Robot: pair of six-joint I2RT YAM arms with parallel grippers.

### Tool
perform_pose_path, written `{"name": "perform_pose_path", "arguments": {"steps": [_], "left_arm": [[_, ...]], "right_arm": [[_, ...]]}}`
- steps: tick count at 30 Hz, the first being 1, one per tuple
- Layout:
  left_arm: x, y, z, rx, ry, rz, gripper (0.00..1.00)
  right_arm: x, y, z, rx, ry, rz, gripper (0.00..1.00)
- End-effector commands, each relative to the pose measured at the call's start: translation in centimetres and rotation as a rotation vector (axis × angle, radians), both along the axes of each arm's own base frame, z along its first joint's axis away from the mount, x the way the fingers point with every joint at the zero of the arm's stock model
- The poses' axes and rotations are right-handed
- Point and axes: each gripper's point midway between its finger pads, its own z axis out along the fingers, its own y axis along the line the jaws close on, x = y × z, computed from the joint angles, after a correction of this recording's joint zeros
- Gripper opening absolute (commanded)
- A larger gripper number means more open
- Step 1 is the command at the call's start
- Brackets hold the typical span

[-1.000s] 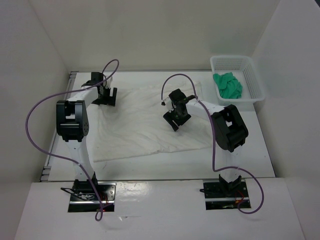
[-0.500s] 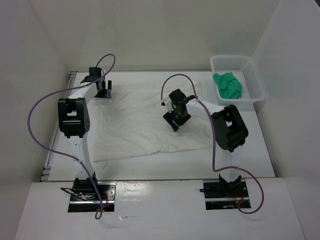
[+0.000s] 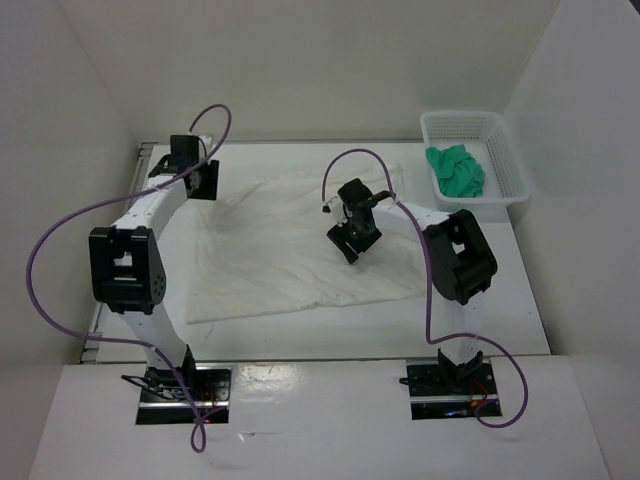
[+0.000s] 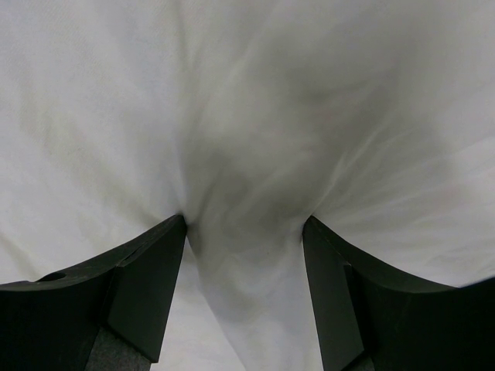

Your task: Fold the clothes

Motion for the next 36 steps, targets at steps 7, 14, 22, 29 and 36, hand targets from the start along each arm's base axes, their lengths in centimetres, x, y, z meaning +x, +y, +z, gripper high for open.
{"name": "perform_pose_path", "arguments": {"steps": [7, 14, 22, 29, 36], "left_arm": [[-0.2, -2.3, -5.4, 0.094, 0.1, -0.045, 0.58], [1.0, -2.6, -6.9, 0.123, 0.111, -0.04, 0.58], [2.1, -2.3, -7.3, 0.145, 0.101, -0.032, 0.58], [2.8, -2.3, -7.7, 0.151, 0.104, -0.038, 0.58], [2.9, -2.1, -8.7, 0.166, 0.125, -0.04, 0.52]], "right_arm": [[-4.2, -2.2, -1.5, -0.092, 0.147, 0.024, 0.69], [-4.2, -2.2, -1.5, -0.092, 0.147, 0.024, 0.69], [-4.2, -2.2, -1.5, -0.092, 0.147, 0.024, 0.69], [-4.4, -1.8, -1.5, -0.085, 0.151, 0.036, 0.69], [-4.4, -1.8, -1.5, -0.085, 0.151, 0.036, 0.68]]}}
